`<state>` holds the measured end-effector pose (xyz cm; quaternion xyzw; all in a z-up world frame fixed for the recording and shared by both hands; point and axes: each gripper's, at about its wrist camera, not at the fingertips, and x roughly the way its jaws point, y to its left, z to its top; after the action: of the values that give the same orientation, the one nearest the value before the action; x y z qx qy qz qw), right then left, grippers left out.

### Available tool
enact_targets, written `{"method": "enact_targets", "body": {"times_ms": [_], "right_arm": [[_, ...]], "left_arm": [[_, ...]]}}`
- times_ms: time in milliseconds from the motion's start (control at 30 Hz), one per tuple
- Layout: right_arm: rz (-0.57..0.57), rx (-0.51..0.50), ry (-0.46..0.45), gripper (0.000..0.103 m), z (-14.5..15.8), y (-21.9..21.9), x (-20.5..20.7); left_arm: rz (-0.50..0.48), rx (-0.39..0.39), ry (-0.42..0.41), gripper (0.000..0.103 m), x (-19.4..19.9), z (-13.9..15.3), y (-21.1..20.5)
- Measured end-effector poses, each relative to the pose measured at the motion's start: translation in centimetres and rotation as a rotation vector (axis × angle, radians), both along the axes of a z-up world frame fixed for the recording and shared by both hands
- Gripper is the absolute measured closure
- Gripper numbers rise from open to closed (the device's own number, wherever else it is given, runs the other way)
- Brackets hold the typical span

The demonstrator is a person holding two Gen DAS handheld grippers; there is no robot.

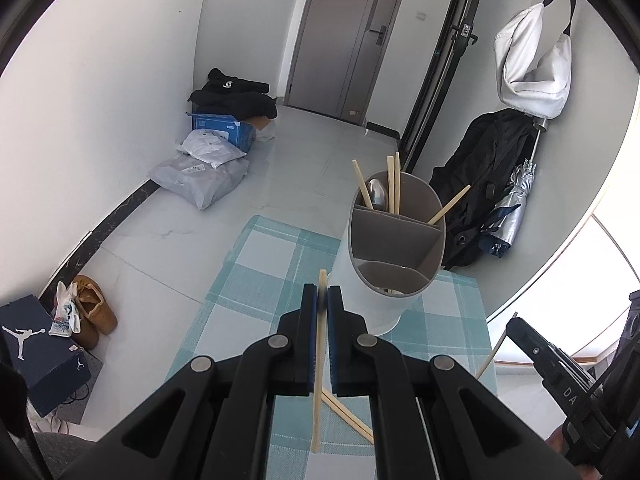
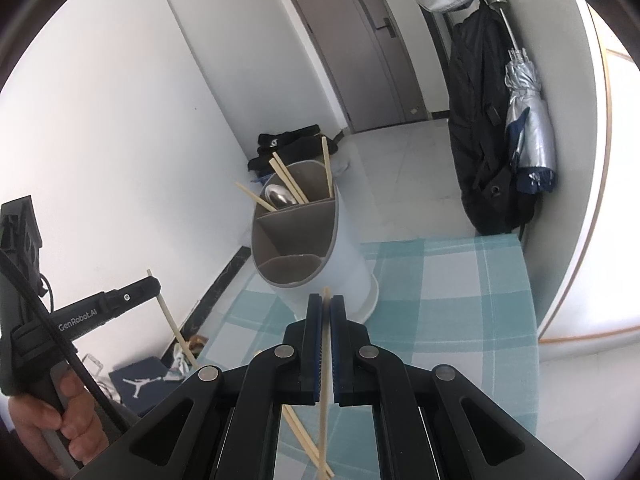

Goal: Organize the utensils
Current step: 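Lift the chopstick with the left gripper while the right gripper keeps its chopstick raised, then raise both held chopsticks up over the white caddy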

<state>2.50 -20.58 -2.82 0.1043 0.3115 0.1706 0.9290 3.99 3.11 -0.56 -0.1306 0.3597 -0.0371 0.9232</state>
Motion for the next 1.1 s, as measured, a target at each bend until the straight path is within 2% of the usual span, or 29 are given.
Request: {"method": "enact_targets", "body": {"times_ms": [300, 433, 700, 1100], "right_arm": [[-0.036, -0.018, -0.039, 0.100, 1.0, -0.2, -0.9], [-0.047, 0.021, -0.052, 0.100, 1.8, -0.8, -1.0], [-0.038, 0.048, -0.119, 0.100, 5.0, -0.8, -0.4], [-0.021, 0.060, -0.198, 0.100, 11.2, -0.5, 4.0]], "left_arm": [[-0.030, -0.028, -0.034, 0.102, -0.7, 1.2, 0.3], [-0.029, -0.082, -0.058, 0.102, -0.8, 2.2, 0.6], [-0.055, -0.134, -0.090, 0.102, 0.2, 5.1, 0.4], [-0.045, -0.252, -0.135, 0.102, 3.9, 9.3, 1.0]]}}
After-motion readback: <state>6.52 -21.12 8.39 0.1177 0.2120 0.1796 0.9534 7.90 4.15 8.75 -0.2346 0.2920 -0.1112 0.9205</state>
